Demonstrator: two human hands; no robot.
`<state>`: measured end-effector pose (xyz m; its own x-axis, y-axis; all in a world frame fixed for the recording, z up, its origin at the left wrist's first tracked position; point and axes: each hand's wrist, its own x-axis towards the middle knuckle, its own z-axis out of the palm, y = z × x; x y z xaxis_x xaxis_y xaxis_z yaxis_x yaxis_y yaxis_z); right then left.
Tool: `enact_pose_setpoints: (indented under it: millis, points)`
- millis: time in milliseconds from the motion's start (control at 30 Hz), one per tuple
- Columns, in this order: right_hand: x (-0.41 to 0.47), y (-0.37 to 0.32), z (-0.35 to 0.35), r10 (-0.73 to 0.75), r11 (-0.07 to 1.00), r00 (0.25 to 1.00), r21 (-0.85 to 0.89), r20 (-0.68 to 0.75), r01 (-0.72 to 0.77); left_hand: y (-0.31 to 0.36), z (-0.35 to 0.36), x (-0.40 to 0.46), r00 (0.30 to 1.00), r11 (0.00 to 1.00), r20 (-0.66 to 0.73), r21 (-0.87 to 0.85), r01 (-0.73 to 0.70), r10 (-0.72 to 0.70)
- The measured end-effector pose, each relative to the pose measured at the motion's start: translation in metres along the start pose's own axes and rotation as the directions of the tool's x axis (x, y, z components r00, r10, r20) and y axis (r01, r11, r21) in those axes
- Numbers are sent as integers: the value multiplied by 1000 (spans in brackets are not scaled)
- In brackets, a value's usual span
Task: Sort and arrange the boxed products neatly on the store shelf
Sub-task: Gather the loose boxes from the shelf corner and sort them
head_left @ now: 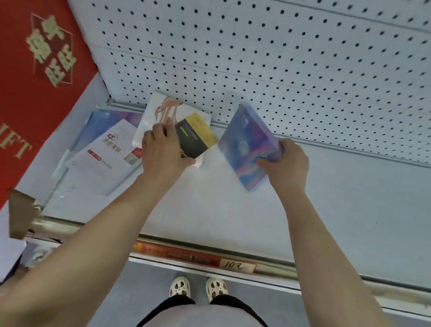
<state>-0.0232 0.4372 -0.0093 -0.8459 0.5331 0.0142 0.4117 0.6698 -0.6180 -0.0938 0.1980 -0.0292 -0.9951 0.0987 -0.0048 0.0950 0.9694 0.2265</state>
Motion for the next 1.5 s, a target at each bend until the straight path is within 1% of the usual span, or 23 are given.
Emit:
enact_pose_setpoints:
  millis: [33, 100, 167, 233, 300, 367, 400, 467, 533, 600, 667, 733, 800, 900, 1033, 1100, 1200, 1267, 1367, 1433, 1500]
  points:
    - [0, -3, -2, -49, 999, 998, 1, -44, 50, 1, -2, -2, 1000, 1000, 0, -9, 22, -22]
    - [-4, -3, -2, -87, 996, 994, 27, -68, 89, 0, -1, -8, 999, 999, -19, 0, 42, -42]
    - [-11, 4, 1, -60, 989, 996, 132, -70, 69, -4, 4, -15, 998, 1000, -61, -20, -3, 2]
    - [-18, 13, 7, -41, 964, 997, 261, -69, 57, -8, 11, -23, 992, 988, -109, -134, -71, 57]
    - [-23, 21, 16, -2, 937, 1000, 349, -17, 8, -11, 16, -28, 988, 964, -134, -243, -109, 78]
    - [-28, 29, 27, 58, 933, 997, 352, 57, -74, -12, 20, -33, 986, 946, -143, -298, -128, 88]
    - [-30, 32, 32, 87, 931, 993, 348, 80, -109, -13, 21, -35, 989, 936, -128, -332, -115, 76]
    - [-33, 34, 36, 135, 922, 988, 355, 81, -155, -13, 20, -39, 997, 903, -73, -425, -58, 30]
    - [-33, 32, 32, 152, 904, 987, 398, 44, -157, -15, 18, -43, 999, 857, -35, -515, -22, 5]
    - [-35, 26, 23, 130, 869, 991, 483, -16, -106, -15, 12, -46, 1000, 798, -17, -603, -13, 4]
    - [-40, 20, 10, 143, 791, 986, 608, -89, -60, -13, 6, -50, 1000, 719, -15, -695, -23, 17]
    - [-44, 18, -5, 222, 712, 963, 700, -151, -55, -9, 3, -53, 999, 641, -20, -767, -37, 35]
    - [-50, 24, -19, 326, 697, 924, 711, -200, -92, -2, 1, -54, 998, 581, -16, -812, -44, 54]
    - [-66, 41, -40, 432, 663, 874, 735, -221, -142, 14, 3, -57, 995, 482, 5, -875, -42, 95]
    - [-96, 70, -64, 471, 552, 863, 824, -181, -129, 42, 9, -70, 984, 400, 73, -917, 2, 162]
    - [-109, 83, -77, 487, 524, 853, 844, -187, -114, 57, 13, -80, 979, 390, 96, -920, 18, 182]
    - [-130, 109, -96, 533, 529, 816, 840, -223, -116, 86, 20, -98, 960, 420, 165, -906, 57, 225]
    - [-141, 122, -105, 542, 534, 805, 838, -241, -109, 101, 22, -107, 950, 431, 200, -899, 80, 239]
    - [-165, 153, -128, 555, 553, 783, 827, -280, -97, 134, 26, -136, 923, 470, 221, -881, 51, 314]
    - [-182, 177, -145, 562, 572, 769, 815, -305, -94, 158, 32, -159, 906, 472, 227, -881, 35, 357]
    - [-202, 203, -165, 580, 561, 747, 825, -325, -77, 183, 40, -185, 890, 487, 235, -873, 16, 391]
